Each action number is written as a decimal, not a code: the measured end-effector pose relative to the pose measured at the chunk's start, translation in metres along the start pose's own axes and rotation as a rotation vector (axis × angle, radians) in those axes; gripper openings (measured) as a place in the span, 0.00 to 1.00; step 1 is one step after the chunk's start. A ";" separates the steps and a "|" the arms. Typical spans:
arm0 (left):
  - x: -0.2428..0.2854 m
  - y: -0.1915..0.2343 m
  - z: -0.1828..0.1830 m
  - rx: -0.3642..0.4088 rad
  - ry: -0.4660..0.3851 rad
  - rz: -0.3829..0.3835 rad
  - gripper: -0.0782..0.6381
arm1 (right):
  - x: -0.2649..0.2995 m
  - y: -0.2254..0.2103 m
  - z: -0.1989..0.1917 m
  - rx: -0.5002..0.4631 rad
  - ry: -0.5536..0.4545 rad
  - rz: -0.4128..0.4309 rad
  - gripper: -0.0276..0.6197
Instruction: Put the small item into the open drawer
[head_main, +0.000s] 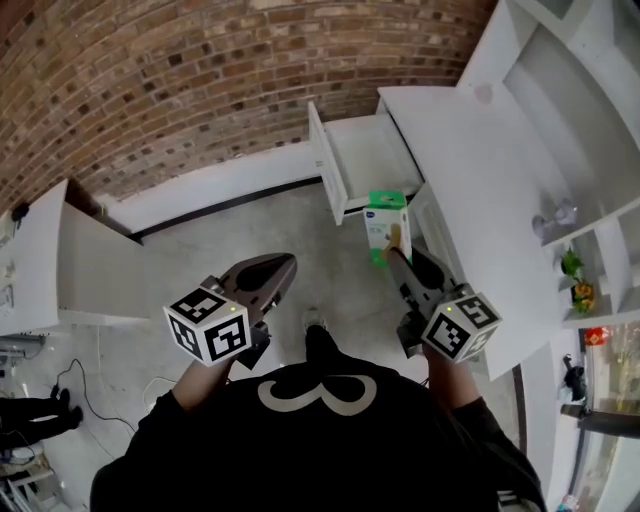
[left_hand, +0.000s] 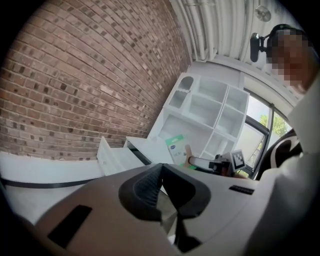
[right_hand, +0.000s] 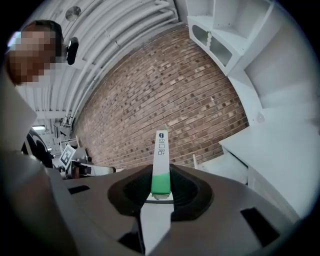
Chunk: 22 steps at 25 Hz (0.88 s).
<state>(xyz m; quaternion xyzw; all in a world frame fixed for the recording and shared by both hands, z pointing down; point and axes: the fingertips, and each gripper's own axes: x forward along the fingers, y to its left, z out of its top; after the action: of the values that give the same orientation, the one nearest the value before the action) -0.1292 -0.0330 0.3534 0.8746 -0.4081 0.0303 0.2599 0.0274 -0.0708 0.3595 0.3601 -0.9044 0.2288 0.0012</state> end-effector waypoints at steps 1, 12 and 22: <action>0.012 0.011 0.009 0.000 0.006 -0.002 0.11 | 0.014 -0.011 0.006 -0.010 0.009 -0.007 0.18; 0.106 0.078 0.077 -0.011 0.015 -0.047 0.11 | 0.099 -0.091 0.050 -0.041 0.049 -0.063 0.18; 0.126 0.105 0.080 -0.031 0.020 -0.041 0.11 | 0.128 -0.116 0.056 -0.110 0.089 -0.120 0.18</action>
<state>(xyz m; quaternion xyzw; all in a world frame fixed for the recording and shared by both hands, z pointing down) -0.1346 -0.2150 0.3628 0.8783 -0.3881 0.0276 0.2779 0.0171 -0.2512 0.3785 0.4023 -0.8916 0.1939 0.0751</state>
